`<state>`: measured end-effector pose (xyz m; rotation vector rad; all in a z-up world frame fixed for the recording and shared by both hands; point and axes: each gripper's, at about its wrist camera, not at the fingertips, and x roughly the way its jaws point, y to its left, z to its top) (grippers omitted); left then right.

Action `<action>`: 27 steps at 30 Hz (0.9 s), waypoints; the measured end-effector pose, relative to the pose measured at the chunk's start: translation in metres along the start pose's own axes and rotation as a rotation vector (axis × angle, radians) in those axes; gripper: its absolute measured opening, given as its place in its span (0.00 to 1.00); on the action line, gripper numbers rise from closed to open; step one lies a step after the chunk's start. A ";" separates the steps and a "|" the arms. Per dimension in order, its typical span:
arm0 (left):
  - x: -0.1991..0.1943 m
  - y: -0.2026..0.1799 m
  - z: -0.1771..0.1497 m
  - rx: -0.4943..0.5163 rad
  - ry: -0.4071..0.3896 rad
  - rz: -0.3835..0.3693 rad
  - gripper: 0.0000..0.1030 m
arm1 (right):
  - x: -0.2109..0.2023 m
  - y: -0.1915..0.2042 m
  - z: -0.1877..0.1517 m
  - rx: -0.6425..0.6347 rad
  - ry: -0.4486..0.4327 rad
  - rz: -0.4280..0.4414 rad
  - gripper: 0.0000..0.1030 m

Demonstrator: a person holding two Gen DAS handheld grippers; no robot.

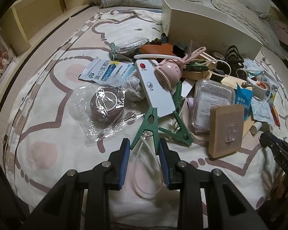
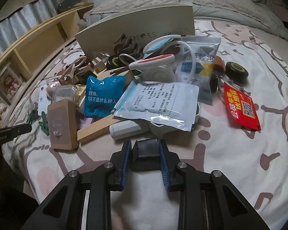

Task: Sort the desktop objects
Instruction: 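Lift the green clothespin and black block off the pile with both tools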

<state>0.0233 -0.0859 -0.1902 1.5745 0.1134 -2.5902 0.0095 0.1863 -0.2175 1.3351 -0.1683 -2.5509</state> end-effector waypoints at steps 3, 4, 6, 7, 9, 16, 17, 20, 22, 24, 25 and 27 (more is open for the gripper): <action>-0.002 0.000 0.000 -0.002 -0.007 0.000 0.29 | -0.001 0.002 0.000 -0.005 -0.003 0.005 0.28; -0.003 0.000 0.000 -0.001 -0.010 -0.001 0.29 | -0.002 0.002 0.000 -0.006 -0.004 0.007 0.28; -0.004 0.000 0.000 -0.001 -0.012 0.000 0.29 | -0.003 0.004 0.001 -0.008 -0.006 0.007 0.28; -0.005 0.000 -0.001 -0.001 -0.014 0.001 0.29 | -0.004 0.004 0.001 -0.009 -0.008 0.009 0.28; -0.007 0.000 -0.001 -0.002 -0.018 0.001 0.29 | -0.006 0.006 0.002 -0.011 -0.013 0.014 0.28; -0.018 0.002 -0.001 -0.010 -0.044 -0.005 0.29 | -0.019 0.016 0.008 -0.033 -0.056 0.023 0.28; -0.019 0.002 -0.001 -0.010 -0.048 -0.006 0.29 | -0.021 0.018 0.009 -0.034 -0.063 0.026 0.28; -0.025 -0.001 -0.001 0.001 -0.069 -0.008 0.29 | -0.028 0.022 0.013 -0.040 -0.083 0.033 0.28; -0.028 -0.003 0.000 0.006 -0.078 -0.011 0.29 | -0.033 0.026 0.014 -0.044 -0.102 0.042 0.28; -0.031 -0.005 0.000 0.011 -0.087 -0.010 0.29 | -0.038 0.029 0.015 -0.051 -0.116 0.043 0.28; -0.033 -0.006 0.000 0.013 -0.093 -0.012 0.29 | -0.041 0.030 0.016 -0.052 -0.124 0.047 0.28; -0.037 -0.007 0.000 0.014 -0.103 -0.017 0.29 | -0.045 0.032 0.018 -0.053 -0.133 0.054 0.28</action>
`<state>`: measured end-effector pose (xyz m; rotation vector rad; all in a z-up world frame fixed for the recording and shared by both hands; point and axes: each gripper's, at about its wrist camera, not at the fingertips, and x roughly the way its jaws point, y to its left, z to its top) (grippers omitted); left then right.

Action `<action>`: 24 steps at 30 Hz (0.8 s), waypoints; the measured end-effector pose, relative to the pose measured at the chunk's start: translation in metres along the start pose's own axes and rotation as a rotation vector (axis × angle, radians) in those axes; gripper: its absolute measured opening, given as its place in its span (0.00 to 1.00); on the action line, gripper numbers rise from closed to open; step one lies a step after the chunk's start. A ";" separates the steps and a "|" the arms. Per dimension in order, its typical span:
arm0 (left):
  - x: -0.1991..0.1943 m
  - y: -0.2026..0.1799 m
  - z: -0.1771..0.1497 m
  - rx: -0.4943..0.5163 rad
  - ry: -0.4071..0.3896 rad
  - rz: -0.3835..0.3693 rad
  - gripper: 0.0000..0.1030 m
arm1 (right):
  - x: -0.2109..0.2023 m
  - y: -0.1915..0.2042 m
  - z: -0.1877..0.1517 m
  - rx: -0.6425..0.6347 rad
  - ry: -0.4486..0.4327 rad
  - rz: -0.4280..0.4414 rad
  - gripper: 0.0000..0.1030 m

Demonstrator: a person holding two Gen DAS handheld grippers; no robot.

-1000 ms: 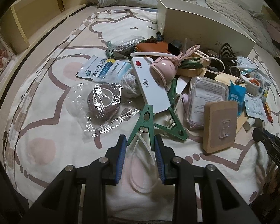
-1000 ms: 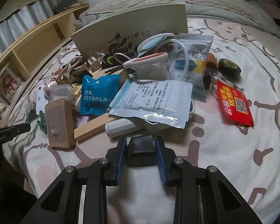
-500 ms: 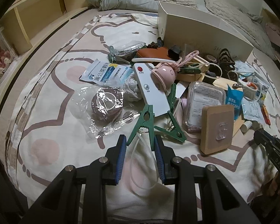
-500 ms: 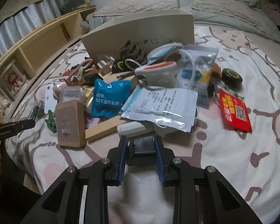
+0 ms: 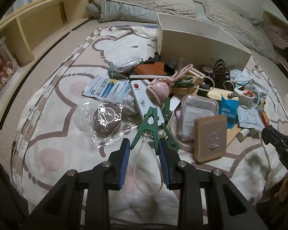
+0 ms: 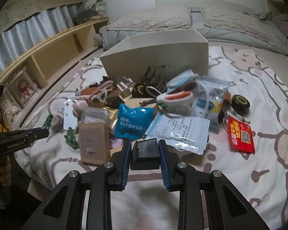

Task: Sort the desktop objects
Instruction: 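Lift the green clothespin and black block off the pile with both tools, then carry the clothespin and black block with both tools over the white box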

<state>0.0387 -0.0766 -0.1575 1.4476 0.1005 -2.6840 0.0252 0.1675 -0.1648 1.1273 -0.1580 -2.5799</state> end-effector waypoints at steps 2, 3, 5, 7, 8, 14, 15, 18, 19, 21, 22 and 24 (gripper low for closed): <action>-0.005 -0.002 0.001 0.001 -0.013 -0.008 0.29 | -0.005 0.003 0.003 -0.006 -0.014 0.006 0.28; -0.008 -0.004 0.002 0.002 -0.021 -0.013 0.29 | -0.008 0.004 0.004 -0.008 -0.020 0.009 0.28; -0.014 -0.008 0.003 0.009 -0.035 -0.022 0.29 | -0.012 0.008 0.008 -0.015 -0.033 0.015 0.28; -0.022 -0.013 0.005 0.026 -0.057 -0.030 0.29 | -0.018 0.012 0.011 -0.026 -0.052 0.022 0.28; -0.025 -0.015 0.005 0.035 -0.069 -0.032 0.29 | -0.022 0.015 0.014 -0.037 -0.064 0.026 0.28; -0.044 -0.032 0.010 0.074 -0.116 -0.055 0.29 | -0.043 0.026 0.026 -0.080 -0.123 0.047 0.28; -0.047 -0.036 0.011 0.083 -0.125 -0.058 0.29 | -0.047 0.028 0.029 -0.089 -0.132 0.048 0.28; -0.056 -0.044 0.013 0.100 -0.147 -0.067 0.29 | -0.056 0.030 0.035 -0.106 -0.154 0.051 0.28; -0.061 -0.048 0.014 0.109 -0.158 -0.070 0.29 | -0.060 0.031 0.038 -0.112 -0.163 0.051 0.28; -0.067 -0.055 0.016 0.124 -0.177 -0.075 0.29 | -0.066 0.031 0.044 -0.121 -0.175 0.051 0.28; -0.070 -0.057 0.017 0.129 -0.183 -0.077 0.29 | -0.069 0.032 0.046 -0.123 -0.179 0.053 0.28; -0.076 -0.063 0.020 0.141 -0.200 -0.083 0.29 | -0.076 0.031 0.054 -0.124 -0.194 0.058 0.28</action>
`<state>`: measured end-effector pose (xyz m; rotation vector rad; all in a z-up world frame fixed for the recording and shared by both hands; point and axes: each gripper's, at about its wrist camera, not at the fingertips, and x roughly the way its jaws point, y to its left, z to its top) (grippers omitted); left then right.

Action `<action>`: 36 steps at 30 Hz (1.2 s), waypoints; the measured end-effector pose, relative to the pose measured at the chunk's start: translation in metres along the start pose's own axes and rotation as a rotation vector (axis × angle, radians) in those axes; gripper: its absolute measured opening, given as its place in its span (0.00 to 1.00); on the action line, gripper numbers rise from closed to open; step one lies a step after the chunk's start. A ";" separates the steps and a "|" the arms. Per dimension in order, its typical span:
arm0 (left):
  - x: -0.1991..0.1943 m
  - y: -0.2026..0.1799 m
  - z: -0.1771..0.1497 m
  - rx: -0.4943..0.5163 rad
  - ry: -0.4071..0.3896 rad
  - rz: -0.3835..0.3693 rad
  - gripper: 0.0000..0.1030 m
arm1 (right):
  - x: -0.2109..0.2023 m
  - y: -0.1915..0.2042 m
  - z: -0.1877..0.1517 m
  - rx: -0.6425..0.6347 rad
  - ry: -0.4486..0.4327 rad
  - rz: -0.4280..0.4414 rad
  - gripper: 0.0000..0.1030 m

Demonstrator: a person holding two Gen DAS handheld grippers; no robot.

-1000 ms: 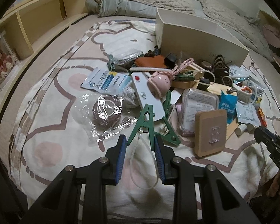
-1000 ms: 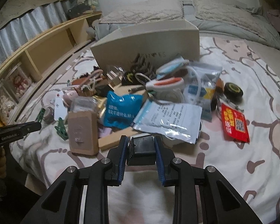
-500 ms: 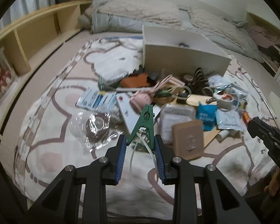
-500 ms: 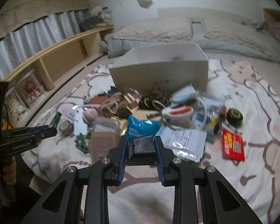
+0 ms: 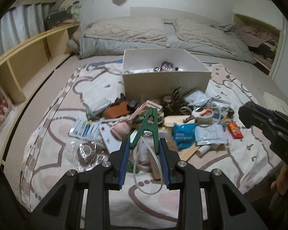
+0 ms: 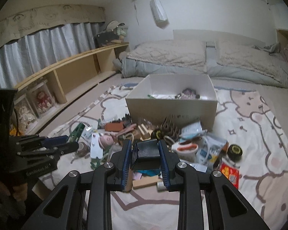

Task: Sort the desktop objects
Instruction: 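Carry the clothespin and black block with both tools over the white box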

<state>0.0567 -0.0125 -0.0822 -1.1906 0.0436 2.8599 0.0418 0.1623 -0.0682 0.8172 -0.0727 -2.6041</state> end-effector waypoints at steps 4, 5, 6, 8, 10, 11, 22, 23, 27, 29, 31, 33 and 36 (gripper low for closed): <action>-0.012 -0.011 0.012 0.023 -0.045 -0.004 0.29 | -0.009 0.000 0.014 -0.028 -0.022 -0.002 0.28; -0.015 -0.013 0.014 0.026 -0.054 -0.004 0.29 | -0.013 -0.002 0.020 -0.026 -0.029 0.005 0.28; -0.018 -0.016 0.018 0.030 -0.063 -0.008 0.29 | -0.014 -0.004 0.023 -0.021 -0.031 0.008 0.28; -0.022 -0.019 0.023 0.031 -0.073 -0.019 0.29 | -0.020 -0.009 0.032 -0.019 -0.040 0.004 0.28; -0.028 -0.024 0.032 0.026 -0.087 -0.038 0.29 | -0.023 -0.011 0.039 -0.024 -0.047 -0.003 0.28; -0.030 -0.026 0.036 0.025 -0.094 -0.044 0.29 | -0.025 -0.013 0.044 -0.023 -0.049 -0.003 0.28; -0.041 -0.044 0.092 0.060 -0.149 -0.070 0.29 | -0.033 -0.024 0.091 -0.043 -0.066 -0.064 0.28; -0.040 -0.044 0.097 0.061 -0.148 -0.070 0.29 | -0.032 -0.025 0.096 -0.047 -0.067 -0.070 0.28; -0.036 -0.045 0.121 0.067 -0.150 -0.063 0.29 | -0.026 -0.030 0.113 -0.049 -0.073 -0.086 0.28; -0.032 -0.045 0.135 0.068 -0.162 -0.057 0.29 | -0.022 -0.033 0.120 -0.044 -0.080 -0.089 0.28; -0.027 -0.042 0.145 0.058 -0.168 -0.056 0.29 | -0.016 -0.038 0.127 -0.031 -0.087 -0.090 0.28; -0.019 -0.041 0.154 0.040 -0.170 -0.056 0.29 | -0.008 -0.045 0.134 -0.012 -0.093 -0.090 0.28; -0.004 -0.038 0.164 0.014 -0.178 -0.045 0.29 | 0.006 -0.057 0.143 0.012 -0.088 -0.078 0.28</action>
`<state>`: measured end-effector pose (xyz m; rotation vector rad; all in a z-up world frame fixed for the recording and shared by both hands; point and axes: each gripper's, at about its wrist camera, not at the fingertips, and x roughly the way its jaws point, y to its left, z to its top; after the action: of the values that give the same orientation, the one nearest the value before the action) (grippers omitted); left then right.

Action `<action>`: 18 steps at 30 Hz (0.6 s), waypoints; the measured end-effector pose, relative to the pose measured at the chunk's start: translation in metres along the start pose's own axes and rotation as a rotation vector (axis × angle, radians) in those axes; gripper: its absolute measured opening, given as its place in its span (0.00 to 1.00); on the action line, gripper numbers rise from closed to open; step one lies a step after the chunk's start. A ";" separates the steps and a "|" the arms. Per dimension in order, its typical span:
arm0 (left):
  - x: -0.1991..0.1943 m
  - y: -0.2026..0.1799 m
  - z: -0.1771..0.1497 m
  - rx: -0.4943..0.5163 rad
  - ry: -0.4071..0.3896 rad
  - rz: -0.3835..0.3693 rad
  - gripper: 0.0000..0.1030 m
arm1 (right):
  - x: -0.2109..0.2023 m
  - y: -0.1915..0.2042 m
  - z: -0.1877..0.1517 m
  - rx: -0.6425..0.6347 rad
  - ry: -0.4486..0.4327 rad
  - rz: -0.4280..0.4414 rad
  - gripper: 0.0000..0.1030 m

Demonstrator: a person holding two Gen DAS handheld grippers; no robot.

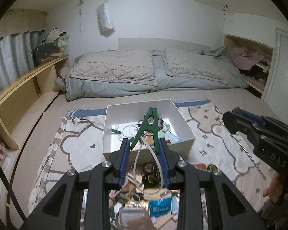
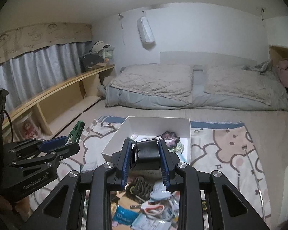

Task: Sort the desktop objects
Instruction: 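Carry the clothespin and black block with both tools over the white box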

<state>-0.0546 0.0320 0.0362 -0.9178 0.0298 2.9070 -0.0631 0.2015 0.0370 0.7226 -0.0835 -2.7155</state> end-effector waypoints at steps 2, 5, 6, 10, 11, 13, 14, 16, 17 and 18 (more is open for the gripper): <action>0.011 0.003 0.005 -0.022 0.004 0.003 0.29 | 0.010 -0.010 0.005 0.030 -0.003 0.004 0.28; 0.032 0.012 0.011 -0.068 0.011 0.006 0.29 | 0.029 -0.022 0.011 0.059 0.000 -0.002 0.28; 0.038 0.013 0.012 -0.071 0.013 0.011 0.29 | 0.033 -0.024 0.012 0.064 -0.001 -0.006 0.28; 0.068 0.021 0.020 -0.089 0.027 0.029 0.29 | 0.064 -0.036 0.010 0.075 0.032 -0.023 0.28; 0.075 0.022 0.021 -0.094 0.032 0.030 0.29 | 0.070 -0.038 0.010 0.080 0.039 -0.026 0.28; 0.092 0.024 0.024 -0.097 0.041 0.035 0.29 | 0.090 -0.044 0.010 0.100 0.067 -0.027 0.28; 0.100 0.025 0.025 -0.095 0.047 0.037 0.29 | 0.099 -0.045 0.009 0.106 0.077 -0.027 0.28; 0.117 0.027 0.025 -0.094 0.063 0.040 0.29 | 0.113 -0.047 0.008 0.104 0.092 -0.029 0.28; 0.124 0.028 0.025 -0.092 0.069 0.043 0.29 | 0.122 -0.049 0.008 0.102 0.100 -0.032 0.28; 0.131 0.029 0.025 -0.091 0.074 0.046 0.29 | 0.128 -0.050 0.007 0.104 0.106 -0.032 0.28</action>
<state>-0.1785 0.0155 -0.0186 -1.0531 -0.0785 2.9367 -0.1862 0.2067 -0.0240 0.9031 -0.1906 -2.7141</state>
